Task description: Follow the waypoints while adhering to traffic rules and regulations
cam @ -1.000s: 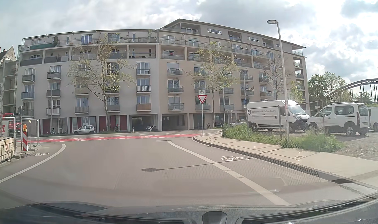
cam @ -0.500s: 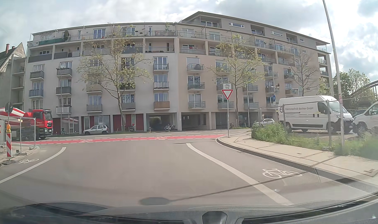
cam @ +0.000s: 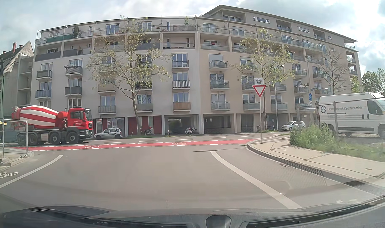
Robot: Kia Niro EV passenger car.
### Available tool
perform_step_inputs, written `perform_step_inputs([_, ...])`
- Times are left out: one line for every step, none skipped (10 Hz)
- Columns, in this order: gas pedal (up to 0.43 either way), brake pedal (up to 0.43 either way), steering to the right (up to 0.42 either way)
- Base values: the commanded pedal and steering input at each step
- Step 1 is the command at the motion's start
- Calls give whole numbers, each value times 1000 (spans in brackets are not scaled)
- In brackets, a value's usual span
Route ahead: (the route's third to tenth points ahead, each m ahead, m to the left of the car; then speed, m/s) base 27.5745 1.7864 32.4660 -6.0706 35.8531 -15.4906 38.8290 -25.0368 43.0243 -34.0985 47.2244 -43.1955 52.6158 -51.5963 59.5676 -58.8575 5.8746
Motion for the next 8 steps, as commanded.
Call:
perform_step_inputs([0, 0, -88])
perform_step_inputs([0, 6, -85])
perform_step_inputs([0, 49, -84])
perform_step_inputs([0, 98, -83])
perform_step_inputs([0, 122, -83])
perform_step_inputs([0, 146, -80])
perform_step_inputs([0, 165, -75])
perform_step_inputs([0, 183, -68])
